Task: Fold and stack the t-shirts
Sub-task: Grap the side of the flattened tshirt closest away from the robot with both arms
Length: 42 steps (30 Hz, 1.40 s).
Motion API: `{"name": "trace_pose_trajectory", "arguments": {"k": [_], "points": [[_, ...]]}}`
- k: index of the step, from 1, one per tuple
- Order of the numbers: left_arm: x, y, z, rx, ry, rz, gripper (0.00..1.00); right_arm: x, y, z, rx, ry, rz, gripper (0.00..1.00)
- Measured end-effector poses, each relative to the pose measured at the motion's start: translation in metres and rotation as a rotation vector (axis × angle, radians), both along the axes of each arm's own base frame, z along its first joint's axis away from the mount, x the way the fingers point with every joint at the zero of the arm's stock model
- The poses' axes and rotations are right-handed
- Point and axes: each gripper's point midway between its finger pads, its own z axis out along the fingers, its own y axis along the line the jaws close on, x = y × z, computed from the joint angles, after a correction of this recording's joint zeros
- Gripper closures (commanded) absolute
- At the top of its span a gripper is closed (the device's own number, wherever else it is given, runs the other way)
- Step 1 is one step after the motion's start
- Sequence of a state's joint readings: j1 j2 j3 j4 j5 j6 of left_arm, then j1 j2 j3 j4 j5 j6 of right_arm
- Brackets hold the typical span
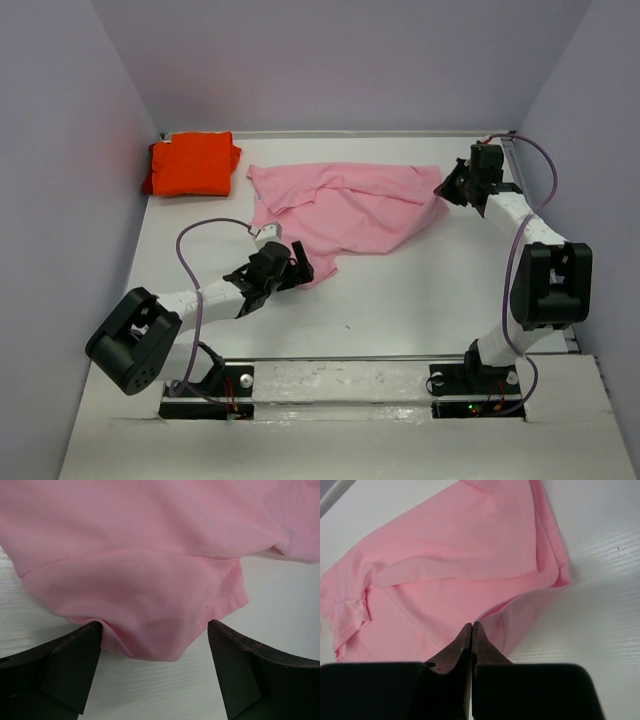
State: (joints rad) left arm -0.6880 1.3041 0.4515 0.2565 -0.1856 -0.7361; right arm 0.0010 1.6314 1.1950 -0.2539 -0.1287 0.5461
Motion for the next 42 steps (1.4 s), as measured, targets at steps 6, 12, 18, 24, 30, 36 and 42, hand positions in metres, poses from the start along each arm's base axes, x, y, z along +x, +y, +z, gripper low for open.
{"name": "trace_pose_trajectory", "arguments": {"k": [6, 12, 18, 24, 30, 36, 42], "points": [[0.002, -0.002, 0.0, 0.004, -0.008, -0.011, 0.13, 0.0, 0.003, 0.001, 0.009, -0.002, 0.013, 1.0], [-0.004, 0.002, 0.016, 0.002, -0.032, -0.031, 0.73, 0.0, 0.004, -0.002, 0.013, 0.003, 0.022, 1.0], [-0.004, 0.004, 0.031, 0.0, -0.076, -0.047, 1.0, 0.0, 0.006, -0.008, 0.02, 0.017, 0.028, 1.0], [-0.01, 0.003, 0.008, 0.039, -0.011, -0.072, 1.0, 0.001, 0.006, -0.007, 0.022, 0.011, 0.031, 1.0], [-0.01, 0.004, 0.008, 0.065, -0.005, -0.091, 1.0, 0.002, 0.007, -0.005, 0.024, 0.001, 0.034, 1.0], [0.007, 0.004, 0.061, 0.08, -0.106, -0.085, 1.0, 0.003, 0.008, -0.004, 0.028, -0.001, 0.036, 1.0], [0.033, 0.016, 0.136, 0.057, -0.276, -0.029, 1.0, 0.004, 0.008, -0.003, 0.029, -0.004, 0.033, 1.0]]}}
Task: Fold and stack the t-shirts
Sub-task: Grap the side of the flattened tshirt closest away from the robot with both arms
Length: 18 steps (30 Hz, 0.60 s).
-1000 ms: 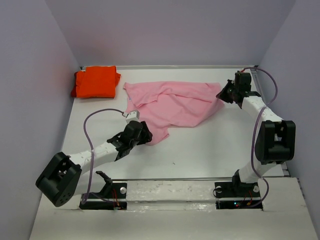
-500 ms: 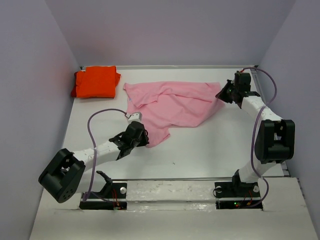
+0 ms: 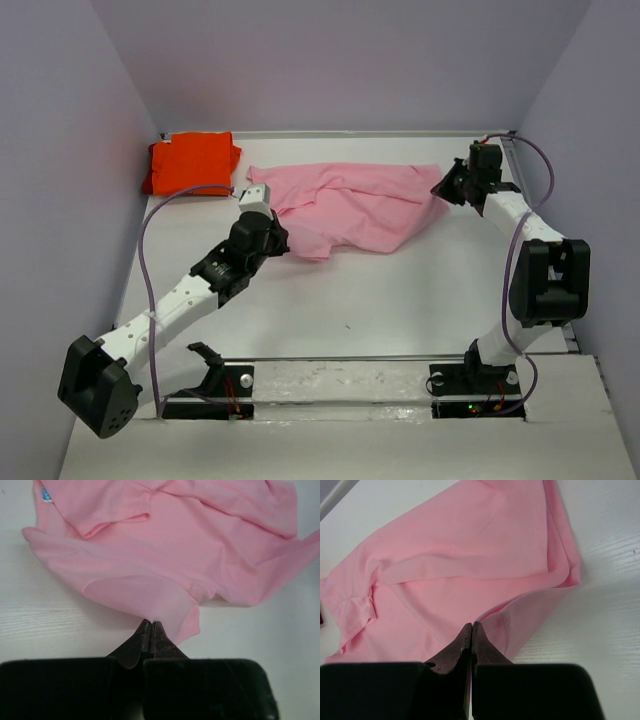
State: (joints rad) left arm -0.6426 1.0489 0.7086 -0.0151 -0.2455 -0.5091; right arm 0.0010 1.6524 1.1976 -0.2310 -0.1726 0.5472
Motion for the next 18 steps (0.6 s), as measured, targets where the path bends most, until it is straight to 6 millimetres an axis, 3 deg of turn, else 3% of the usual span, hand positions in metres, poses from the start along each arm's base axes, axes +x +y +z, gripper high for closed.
{"name": "trace_pose_trajectory", "arguments": {"k": [5, 13, 18], "points": [[0.023, 0.026, 0.015, 0.023, -0.027, 0.066, 1.0, 0.008, -0.002, 0.013, -0.004, -0.031, -0.011, 1.0], [0.048, 0.067, -0.017, 0.05, 0.075, 0.133, 1.0, 0.031, -0.01, 0.044, -0.03, -0.108, -0.054, 1.0], [0.067, 0.071, -0.024, 0.035, 0.119, 0.137, 1.0, 0.049, -0.018, 0.048, -0.05, -0.124, -0.095, 1.0]]}}
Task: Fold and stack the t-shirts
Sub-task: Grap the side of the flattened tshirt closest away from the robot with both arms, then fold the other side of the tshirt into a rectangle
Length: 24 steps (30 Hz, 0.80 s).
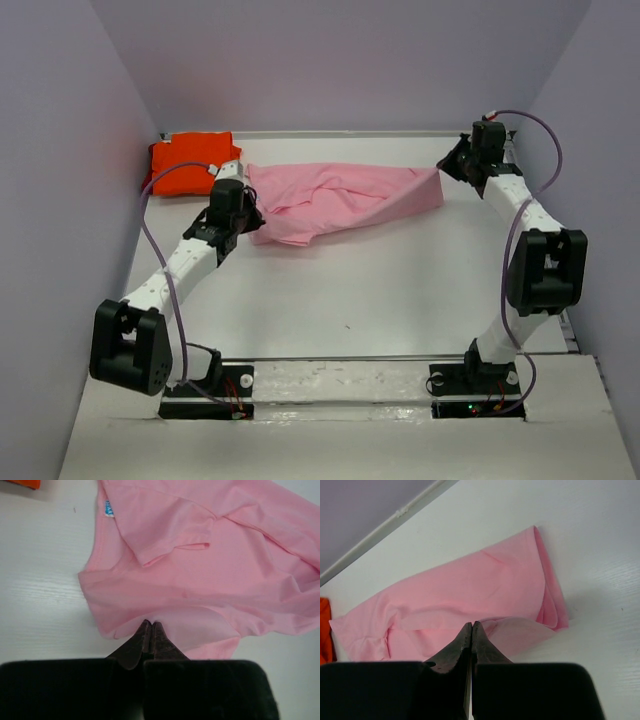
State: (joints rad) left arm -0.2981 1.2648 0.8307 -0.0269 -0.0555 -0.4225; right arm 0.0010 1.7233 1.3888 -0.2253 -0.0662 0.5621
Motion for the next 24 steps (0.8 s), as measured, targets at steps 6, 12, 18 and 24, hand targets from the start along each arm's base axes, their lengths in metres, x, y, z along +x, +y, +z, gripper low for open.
{"name": "trace_pose_trajectory", "arguments": {"k": [6, 12, 18, 24], "points": [[0.044, -0.012, 0.012, -0.048, -0.003, -0.032, 1.0, 0.02, -0.005, -0.023, -0.013, 0.039, -0.027, 1.0], [0.094, -0.018, 0.005, -0.093, 0.031, -0.058, 1.0, 0.035, -0.012, -0.041, -0.036, 0.074, -0.057, 1.0], [0.115, -0.011, -0.019, -0.12, 0.096, -0.062, 1.0, 0.054, -0.016, -0.038, -0.048, 0.058, -0.077, 1.0], [0.132, 0.003, -0.03, -0.138, 0.129, -0.045, 1.0, 0.073, -0.017, -0.045, -0.053, 0.054, -0.085, 1.0]]}}
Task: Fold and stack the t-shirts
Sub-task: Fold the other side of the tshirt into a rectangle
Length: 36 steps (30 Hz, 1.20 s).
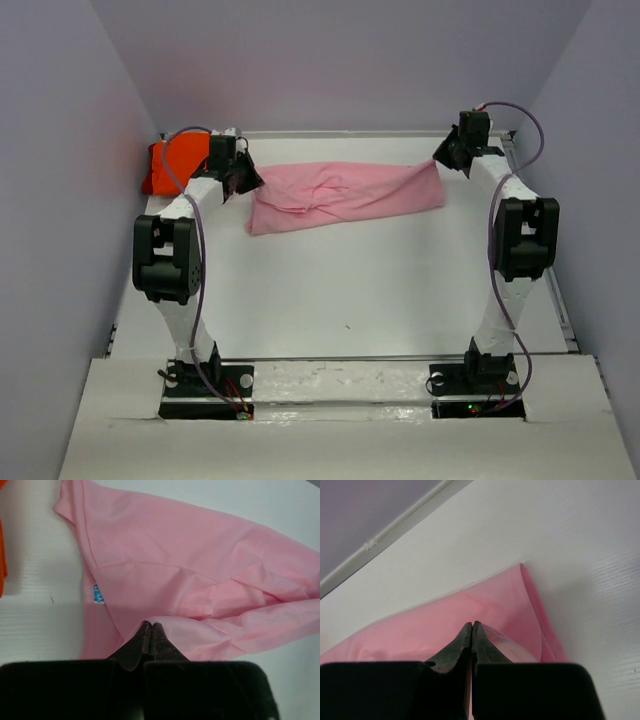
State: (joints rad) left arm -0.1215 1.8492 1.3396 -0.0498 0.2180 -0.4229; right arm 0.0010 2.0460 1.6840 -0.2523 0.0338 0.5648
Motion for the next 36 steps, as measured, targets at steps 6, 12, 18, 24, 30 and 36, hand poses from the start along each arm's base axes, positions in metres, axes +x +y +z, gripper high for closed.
{"name": "trace_pose_trajectory", "arguments": {"k": [6, 12, 18, 24, 30, 36], "points": [[0.027, 0.007, 0.009, -0.031, -0.022, -0.002, 1.0, 0.012, -0.001, -0.023, -0.006, 0.03, -0.002, 1.0], [0.046, 0.006, 0.013, -0.069, -0.028, -0.025, 1.0, 0.015, -0.001, -0.049, -0.01, 0.075, 0.002, 1.0], [0.059, -0.001, 0.013, -0.117, -0.027, -0.053, 1.0, 0.02, 0.0, -0.068, -0.026, 0.109, 0.031, 0.36], [0.059, -0.004, 0.0, -0.168, 0.012, -0.074, 0.56, 0.017, 0.0, -0.078, -0.049, 0.141, 0.06, 0.1], [0.06, 0.001, 0.008, -0.15, -0.012, -0.07, 0.01, 0.013, 0.0, -0.068, -0.059, 0.132, 0.074, 0.1], [0.052, 0.007, 0.051, -0.118, -0.096, -0.065, 0.01, 0.001, 0.01, -0.016, -0.054, 0.052, 0.108, 0.1]]}}
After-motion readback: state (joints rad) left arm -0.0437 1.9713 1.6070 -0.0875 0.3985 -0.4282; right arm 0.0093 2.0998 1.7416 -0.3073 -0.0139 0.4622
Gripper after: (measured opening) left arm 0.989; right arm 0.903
